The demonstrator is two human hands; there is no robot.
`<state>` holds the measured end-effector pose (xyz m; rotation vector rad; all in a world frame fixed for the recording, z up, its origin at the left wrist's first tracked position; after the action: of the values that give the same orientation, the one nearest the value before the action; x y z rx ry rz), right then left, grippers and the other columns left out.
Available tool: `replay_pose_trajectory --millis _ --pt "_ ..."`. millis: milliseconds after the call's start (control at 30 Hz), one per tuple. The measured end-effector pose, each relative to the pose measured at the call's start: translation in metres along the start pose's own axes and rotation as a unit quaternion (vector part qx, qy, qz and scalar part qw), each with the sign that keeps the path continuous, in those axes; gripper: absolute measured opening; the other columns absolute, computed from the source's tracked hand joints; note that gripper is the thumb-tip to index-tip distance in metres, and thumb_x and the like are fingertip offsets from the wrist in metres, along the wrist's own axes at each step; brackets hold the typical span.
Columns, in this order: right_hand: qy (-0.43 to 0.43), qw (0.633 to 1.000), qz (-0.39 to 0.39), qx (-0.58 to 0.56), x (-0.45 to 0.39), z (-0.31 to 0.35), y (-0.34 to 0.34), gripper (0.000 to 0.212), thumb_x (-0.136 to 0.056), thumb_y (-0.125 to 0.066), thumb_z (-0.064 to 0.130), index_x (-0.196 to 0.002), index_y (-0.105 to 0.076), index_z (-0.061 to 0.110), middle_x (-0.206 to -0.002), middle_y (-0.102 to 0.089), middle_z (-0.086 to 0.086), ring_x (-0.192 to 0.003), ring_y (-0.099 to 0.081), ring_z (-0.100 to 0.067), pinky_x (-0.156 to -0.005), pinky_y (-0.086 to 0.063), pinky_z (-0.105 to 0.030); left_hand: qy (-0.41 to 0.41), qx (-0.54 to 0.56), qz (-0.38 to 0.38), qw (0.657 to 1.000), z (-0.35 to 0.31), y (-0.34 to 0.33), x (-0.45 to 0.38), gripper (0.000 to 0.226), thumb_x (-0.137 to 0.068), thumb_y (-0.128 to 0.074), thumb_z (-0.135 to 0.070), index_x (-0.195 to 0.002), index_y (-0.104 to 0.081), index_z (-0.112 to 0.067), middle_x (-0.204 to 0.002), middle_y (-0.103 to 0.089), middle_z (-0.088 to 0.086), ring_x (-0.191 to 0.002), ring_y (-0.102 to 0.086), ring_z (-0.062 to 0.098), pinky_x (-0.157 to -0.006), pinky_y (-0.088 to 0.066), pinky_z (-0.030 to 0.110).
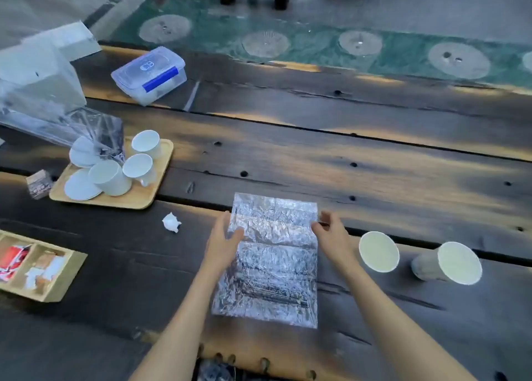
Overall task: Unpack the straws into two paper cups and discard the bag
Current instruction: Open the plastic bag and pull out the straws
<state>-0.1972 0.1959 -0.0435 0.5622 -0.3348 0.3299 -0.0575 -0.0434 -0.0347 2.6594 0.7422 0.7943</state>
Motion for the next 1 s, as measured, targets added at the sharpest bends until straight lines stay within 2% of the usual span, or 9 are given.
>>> replay_pose_trajectory --millis 167,267,300,467,600,700,767,867,1000 --pt "-0.126 0.992 -0.006 -0.013 -0.036 -0.021 -0.011 0.037 -0.097 -0.054 0.017 -0.130 -0.046 0.001 -0.110 -0.060 -0.014 -0.091 -0.055 -0.026 -0.076 -0.041 -0.033 0.084 0.029 0.012 0.996 0.021 0.003 -0.056 0.061 -0.096 -0.053 -0.033 -0.151 -0.026 -0.030 -0.150 -0.040 0.002 -0.132 -0.043 0.022 -0.103 -0.039 0.042" --pt "-0.177 0.984 -0.021 -0.009 -0.056 -0.039 -0.017 0.034 -0.093 -0.056 0.014 -0.124 -0.047 0.001 -0.082 -0.056 -0.004 -0.073 -0.052 -0.021 -0.069 -0.039 -0.034 0.107 0.033 0.015 0.994 0.022 0.000 -0.083 0.059 -0.097 -0.052 -0.027 -0.151 -0.028 -0.024 -0.114 -0.052 -0.006 -0.102 -0.052 0.013 -0.087 -0.037 0.035" --pt "-0.188 0.982 -0.020 -0.006 -0.059 -0.046 -0.019 0.032 -0.092 -0.056 0.014 -0.121 -0.047 0.001 -0.081 -0.056 -0.004 -0.074 -0.053 -0.022 -0.068 -0.039 -0.034 0.113 0.035 0.019 0.993 0.025 -0.002 -0.092 0.059 -0.098 -0.052 -0.025 -0.151 -0.027 -0.022 -0.107 -0.049 -0.007 -0.102 -0.052 0.014 -0.087 -0.036 0.035" --pt "-0.223 0.973 -0.041 -0.040 -0.072 -0.062 -0.024 0.023 -0.090 -0.059 0.010 -0.112 -0.050 0.007 -0.095 -0.059 -0.009 -0.090 -0.056 -0.026 -0.075 -0.042 -0.033 0.152 0.040 0.015 0.987 0.034 -0.013 -0.119 0.058 -0.097 -0.052 -0.024 -0.150 -0.028 -0.023 -0.139 -0.049 0.005 -0.103 -0.050 0.016 -0.080 -0.040 0.034" --pt "-0.211 0.973 -0.041 -0.084 -0.081 -0.064 -0.024 0.007 -0.088 -0.062 0.003 -0.090 -0.057 0.008 -0.073 -0.058 -0.006 -0.063 -0.052 -0.019 -0.051 -0.042 -0.025 0.150 0.061 -0.011 0.987 0.032 -0.013 -0.126 0.047 -0.097 -0.054 -0.017 -0.141 -0.039 -0.019 -0.103 -0.058 -0.003 -0.084 -0.055 0.011 -0.071 -0.044 0.029" --pt "-0.187 0.976 -0.045 -0.099 -0.076 -0.061 -0.021 0.022 -0.092 -0.062 0.010 -0.070 -0.057 0.014 -0.065 -0.058 -0.002 -0.062 -0.051 -0.018 -0.058 -0.041 -0.028 0.130 0.055 -0.023 0.990 0.029 -0.007 -0.126 0.030 -0.093 -0.055 -0.013 -0.123 -0.057 -0.013 -0.110 -0.066 0.012 -0.081 -0.061 0.019 -0.066 -0.050 0.029" --pt "-0.164 0.977 -0.032 -0.130 -0.064 -0.051 -0.021 0.033 -0.094 -0.058 0.017 -0.061 -0.051 0.015 -0.055 -0.052 -0.002 -0.057 -0.045 -0.019 -0.055 -0.036 -0.028 0.109 0.055 -0.026 0.992 0.024 -0.002 -0.124 0.016 -0.092 -0.055 -0.012 -0.102 -0.067 -0.011 -0.100 -0.070 0.012 -0.080 -0.060 0.019 -0.072 -0.051 0.036" --pt "-0.124 0.979 -0.013 -0.163 -0.039 -0.029 -0.013 0.034 -0.097 -0.054 0.018 -0.064 -0.051 0.010 -0.056 -0.050 -0.005 -0.055 -0.044 -0.018 -0.055 -0.037 -0.030 0.074 0.077 -0.032 0.994 0.012 0.007 -0.111 0.016 -0.093 -0.056 -0.013 -0.081 -0.067 -0.008 -0.081 -0.065 0.005 -0.079 -0.059 0.019 -0.077 -0.052 0.038" --pt "-0.092 0.979 -0.011 -0.184 0.001 -0.012 0.010 0.031 -0.097 -0.056 0.019 -0.068 -0.052 0.009 -0.061 -0.051 -0.004 -0.056 -0.045 -0.013 -0.049 -0.038 -0.018 0.041 0.139 -0.033 0.989 -0.001 0.019 -0.076 0.015 -0.093 -0.056 -0.007 -0.083 -0.067 -0.002 -0.078 -0.062 0.008 -0.073 -0.056 0.019 -0.064 -0.049 0.025"
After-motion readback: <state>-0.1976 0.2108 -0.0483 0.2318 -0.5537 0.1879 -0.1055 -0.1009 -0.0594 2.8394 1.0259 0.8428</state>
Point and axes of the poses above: each hand's wrist, its own x-axis away from the middle knuckle, its own y-axis out of the back of the hand, z = x × y, the point moved 8 cm from there along -x, towards the middle knuckle
